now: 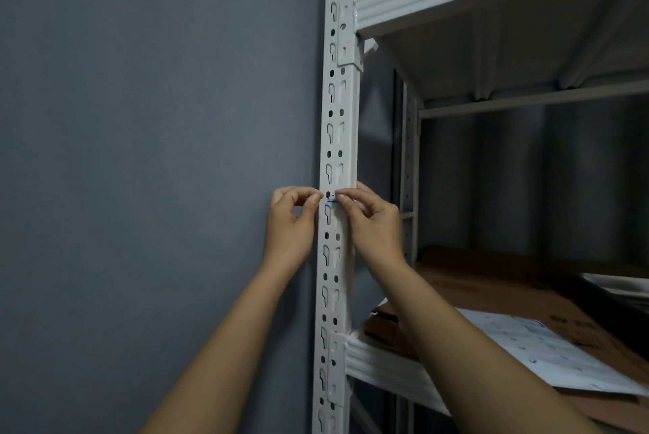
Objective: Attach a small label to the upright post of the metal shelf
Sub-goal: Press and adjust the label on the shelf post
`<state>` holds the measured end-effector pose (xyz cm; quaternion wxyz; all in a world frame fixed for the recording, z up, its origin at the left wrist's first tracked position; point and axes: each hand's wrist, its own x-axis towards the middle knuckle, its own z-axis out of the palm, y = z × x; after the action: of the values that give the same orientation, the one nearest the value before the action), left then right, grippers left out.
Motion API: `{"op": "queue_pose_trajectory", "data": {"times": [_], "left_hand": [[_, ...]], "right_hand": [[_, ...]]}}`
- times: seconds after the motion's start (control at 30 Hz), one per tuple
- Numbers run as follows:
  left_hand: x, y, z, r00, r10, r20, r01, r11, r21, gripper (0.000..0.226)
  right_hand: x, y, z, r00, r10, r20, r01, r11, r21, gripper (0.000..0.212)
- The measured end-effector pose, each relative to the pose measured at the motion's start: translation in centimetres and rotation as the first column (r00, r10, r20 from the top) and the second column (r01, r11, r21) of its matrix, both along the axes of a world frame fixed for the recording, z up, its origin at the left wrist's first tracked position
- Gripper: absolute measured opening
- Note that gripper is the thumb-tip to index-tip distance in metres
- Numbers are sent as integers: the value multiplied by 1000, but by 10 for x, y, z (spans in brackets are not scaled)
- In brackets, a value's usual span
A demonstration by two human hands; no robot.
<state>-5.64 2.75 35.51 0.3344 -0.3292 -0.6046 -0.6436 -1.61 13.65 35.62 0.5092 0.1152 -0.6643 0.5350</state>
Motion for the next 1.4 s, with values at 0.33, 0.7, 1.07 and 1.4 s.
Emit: {"op": "queue_pose_trajectory", "data": {"times": [0.33, 0.7, 1.07, 1.4], "left_hand": [[5, -5, 0, 996, -91, 9, 91, 995, 31, 23], [16, -11, 3, 995, -92, -24, 91, 995, -48, 18], [8, -15, 4, 979, -200, 27, 201, 978, -60, 25], [-8, -1, -13, 983, 163, -88, -171, 981, -88, 9]], "right_hand": [[13, -10, 1, 967, -251, -44, 255, 954, 159, 16], [24, -8, 13, 989, -145, -8, 143, 964, 225, 15], [34, 2, 22, 992, 52, 112, -65, 991, 120, 16], [8, 13, 11, 929, -358, -99, 370, 870, 326, 13]]}}
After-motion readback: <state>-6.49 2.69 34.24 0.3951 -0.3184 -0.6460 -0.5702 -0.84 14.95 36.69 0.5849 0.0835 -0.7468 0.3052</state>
